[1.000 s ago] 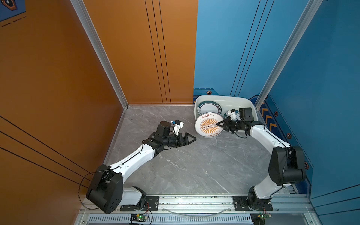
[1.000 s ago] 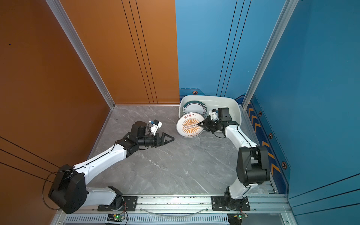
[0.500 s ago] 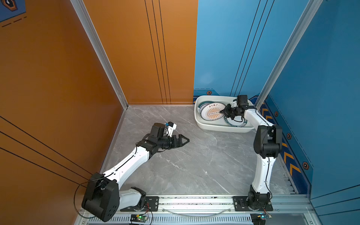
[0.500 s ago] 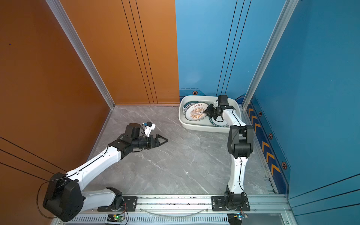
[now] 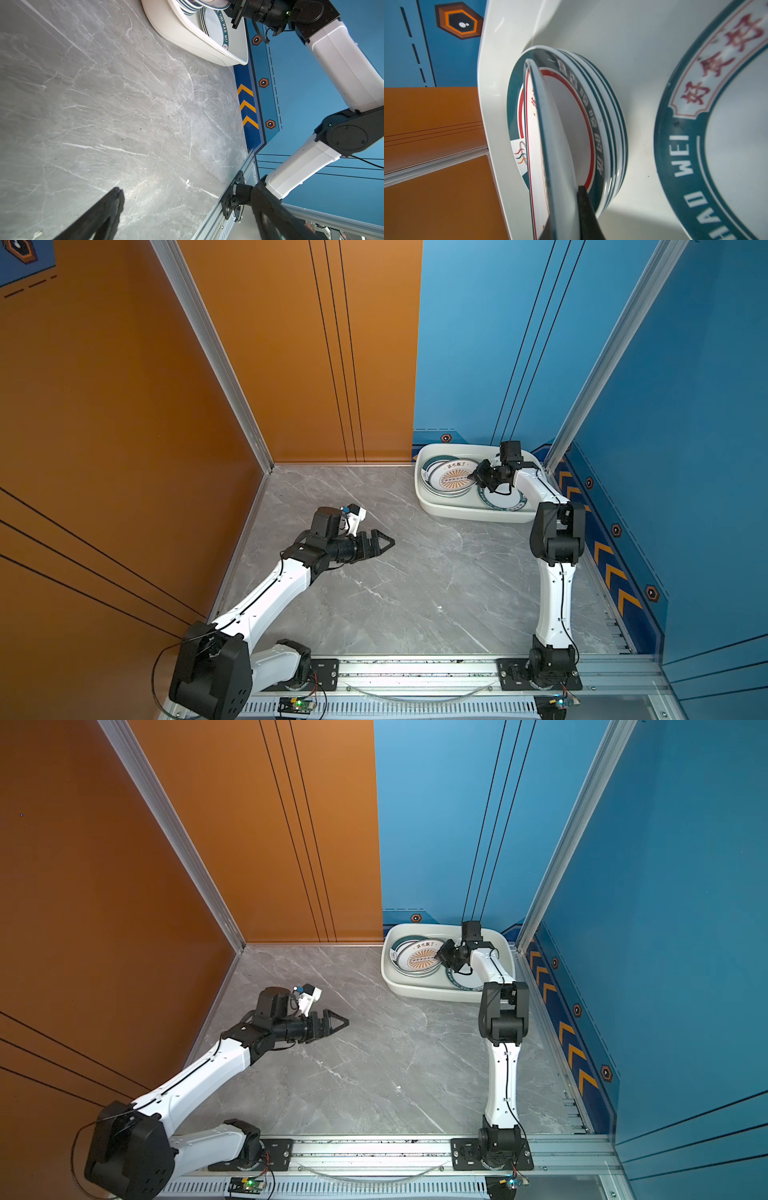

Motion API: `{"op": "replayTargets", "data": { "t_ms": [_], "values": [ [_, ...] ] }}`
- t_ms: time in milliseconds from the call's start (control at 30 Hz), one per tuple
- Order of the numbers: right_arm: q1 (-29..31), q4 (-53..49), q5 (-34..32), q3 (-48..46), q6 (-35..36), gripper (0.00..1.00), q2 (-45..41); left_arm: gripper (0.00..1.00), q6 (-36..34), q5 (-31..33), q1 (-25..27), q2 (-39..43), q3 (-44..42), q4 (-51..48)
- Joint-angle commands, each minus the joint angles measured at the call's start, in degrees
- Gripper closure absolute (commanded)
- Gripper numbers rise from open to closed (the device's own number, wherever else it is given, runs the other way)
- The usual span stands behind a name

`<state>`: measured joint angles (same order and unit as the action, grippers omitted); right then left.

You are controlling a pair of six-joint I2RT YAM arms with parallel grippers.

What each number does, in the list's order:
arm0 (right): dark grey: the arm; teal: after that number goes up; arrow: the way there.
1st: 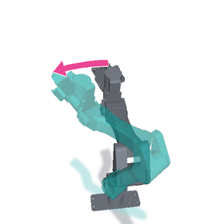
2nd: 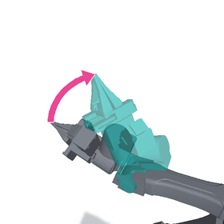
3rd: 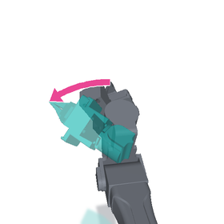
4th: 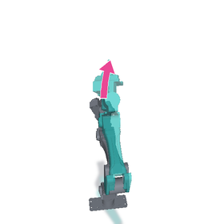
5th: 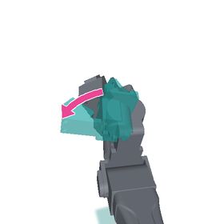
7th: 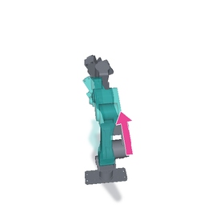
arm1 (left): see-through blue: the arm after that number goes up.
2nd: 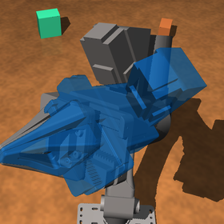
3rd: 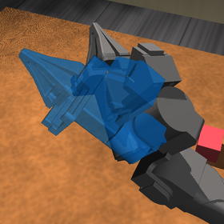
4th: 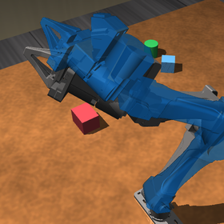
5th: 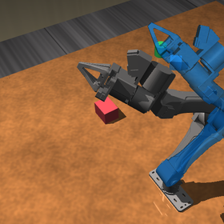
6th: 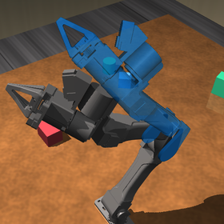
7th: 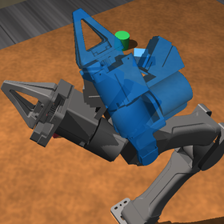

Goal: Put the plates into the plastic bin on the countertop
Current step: 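Lower the orange-sunburst plate onto the stack in the bin, open right gripper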

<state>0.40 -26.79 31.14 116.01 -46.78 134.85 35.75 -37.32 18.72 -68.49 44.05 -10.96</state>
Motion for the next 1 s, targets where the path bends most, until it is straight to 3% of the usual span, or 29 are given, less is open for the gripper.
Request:
{"op": "replayTargets", "data": {
  "t_ms": [0, 233, 600, 967],
  "values": [
    [0.0, -2.7, -1.2, 1.9, 0.8, 0.88, 1.0, 0.02, -1.3, -1.4, -0.4, 1.4, -1.0, -1.6],
    [0.3, -4.9, -3.3, 1.9, 3.2, 0.73, 0.7, 0.02, -1.3, -1.5, -0.5, 1.5, -1.1, -2.1],
    [0.9, -9.0, -7.4, 2.6, 6.6, 0.58, 0.1, 0.02, -1.6, -1.5, -0.6, 2.0, -1.2, -3.1],
    [3.4, -15.1, -14.6, 5.9, 10.9, 0.53, 1.0, 0.02, -2.0, -1.6, -0.7, 2.5, -1.2, -4.2]
  ]
}}
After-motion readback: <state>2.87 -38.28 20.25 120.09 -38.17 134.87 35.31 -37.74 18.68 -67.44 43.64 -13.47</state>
